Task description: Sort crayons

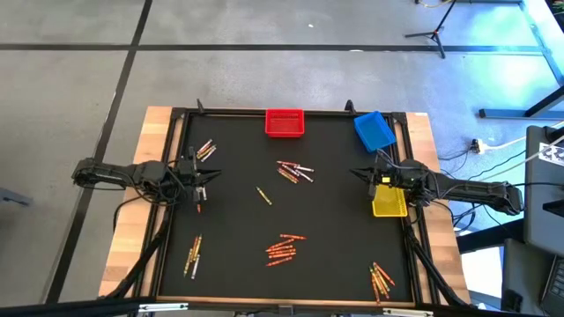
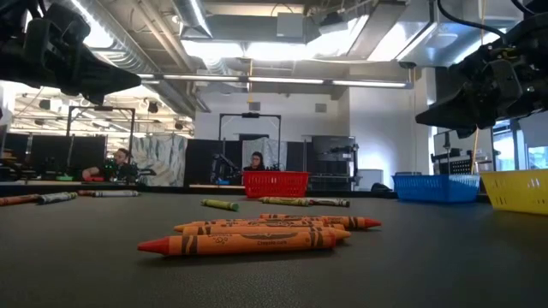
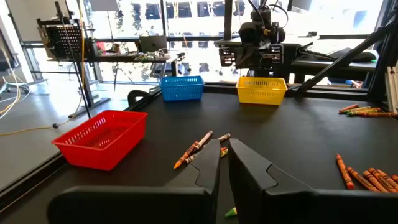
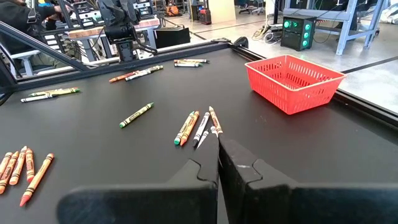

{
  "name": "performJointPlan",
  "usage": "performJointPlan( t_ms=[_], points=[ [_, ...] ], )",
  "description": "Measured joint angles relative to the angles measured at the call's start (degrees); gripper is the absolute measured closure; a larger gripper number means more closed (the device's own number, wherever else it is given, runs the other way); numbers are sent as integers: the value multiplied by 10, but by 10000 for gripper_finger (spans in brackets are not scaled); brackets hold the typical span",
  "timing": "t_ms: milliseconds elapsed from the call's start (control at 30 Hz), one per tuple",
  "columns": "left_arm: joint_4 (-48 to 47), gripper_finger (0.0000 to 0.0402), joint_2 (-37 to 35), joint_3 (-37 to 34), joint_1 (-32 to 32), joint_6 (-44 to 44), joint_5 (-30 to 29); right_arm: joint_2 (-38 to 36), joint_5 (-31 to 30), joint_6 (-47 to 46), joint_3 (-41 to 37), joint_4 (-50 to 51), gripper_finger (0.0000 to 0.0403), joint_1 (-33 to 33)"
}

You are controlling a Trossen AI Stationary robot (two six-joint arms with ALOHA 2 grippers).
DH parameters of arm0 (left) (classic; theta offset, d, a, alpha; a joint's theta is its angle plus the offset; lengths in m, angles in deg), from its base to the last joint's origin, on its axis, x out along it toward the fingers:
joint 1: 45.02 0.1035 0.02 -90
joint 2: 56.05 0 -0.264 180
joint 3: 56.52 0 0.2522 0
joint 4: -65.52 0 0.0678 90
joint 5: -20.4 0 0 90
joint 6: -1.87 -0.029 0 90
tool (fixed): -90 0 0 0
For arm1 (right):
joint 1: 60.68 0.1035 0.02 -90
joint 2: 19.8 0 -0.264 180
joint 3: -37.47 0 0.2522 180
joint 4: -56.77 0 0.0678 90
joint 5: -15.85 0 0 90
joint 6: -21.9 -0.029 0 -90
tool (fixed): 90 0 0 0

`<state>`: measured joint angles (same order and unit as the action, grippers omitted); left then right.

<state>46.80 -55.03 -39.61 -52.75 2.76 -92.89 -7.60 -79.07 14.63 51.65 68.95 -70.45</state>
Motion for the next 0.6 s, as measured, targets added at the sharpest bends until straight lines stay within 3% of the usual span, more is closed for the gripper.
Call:
performJointPlan(
  t_ms=[433,600],
  points=[
    [12,376,0,0,0,1,0,0,-1,0,-1,-31,397,0],
    [55,376,0,0,0,53,20,0,-1,-43,-1,-48,397,0]
  ],
)
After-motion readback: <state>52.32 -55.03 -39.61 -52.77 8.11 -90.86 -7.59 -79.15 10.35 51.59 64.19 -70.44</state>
